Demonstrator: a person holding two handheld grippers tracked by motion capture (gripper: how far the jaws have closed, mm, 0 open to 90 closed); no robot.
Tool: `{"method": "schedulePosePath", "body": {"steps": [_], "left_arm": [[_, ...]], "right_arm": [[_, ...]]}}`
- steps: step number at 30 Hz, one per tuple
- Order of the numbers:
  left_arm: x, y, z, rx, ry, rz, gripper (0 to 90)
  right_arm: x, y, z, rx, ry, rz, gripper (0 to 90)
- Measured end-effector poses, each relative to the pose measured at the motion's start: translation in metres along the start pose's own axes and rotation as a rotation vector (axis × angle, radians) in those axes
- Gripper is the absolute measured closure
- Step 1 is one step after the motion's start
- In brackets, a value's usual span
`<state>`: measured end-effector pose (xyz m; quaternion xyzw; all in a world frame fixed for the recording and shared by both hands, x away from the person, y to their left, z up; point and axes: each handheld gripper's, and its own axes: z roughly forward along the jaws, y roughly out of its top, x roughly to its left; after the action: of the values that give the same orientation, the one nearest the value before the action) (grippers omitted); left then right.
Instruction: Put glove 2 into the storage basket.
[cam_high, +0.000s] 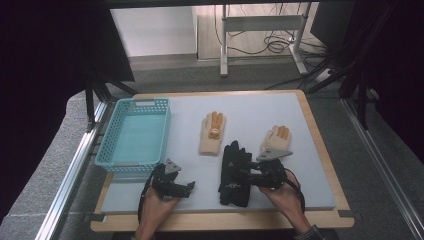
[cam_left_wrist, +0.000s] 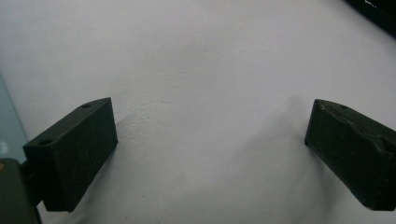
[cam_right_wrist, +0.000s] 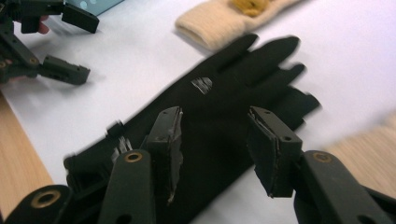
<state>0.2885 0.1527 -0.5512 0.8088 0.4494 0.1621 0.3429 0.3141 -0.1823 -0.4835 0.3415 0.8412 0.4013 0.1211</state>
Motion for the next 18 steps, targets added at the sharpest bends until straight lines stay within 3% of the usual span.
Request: {"method": "schedulePosePath", "body": {"steps": [4,7,9,18], "left_arm": [[0.000,0.000,0.000,-0.002,0.001,-0.002,2.7],[0.000,0.000,0.000,-0.003,0.001,-0.004,2.7],[-0.001,0.000,0.000,-0.003,0.001,-0.005,2.8],[0.000,0.000,0.000,-0.001,0.000,-0.004,3.0]], "right_arm": [[-0.009,-0.011,-0.006,0.016,-0.004,-0.002,58.5],[-0.012,-0.030,-0.007,0.043,0.014,-0.026,79.3],[-0.011,-0.037,-0.006,0.051,0.036,-0.026,83.9],[-0.002,-0.050,0.010,0.077,0.090,-0.052,87.9]]}}
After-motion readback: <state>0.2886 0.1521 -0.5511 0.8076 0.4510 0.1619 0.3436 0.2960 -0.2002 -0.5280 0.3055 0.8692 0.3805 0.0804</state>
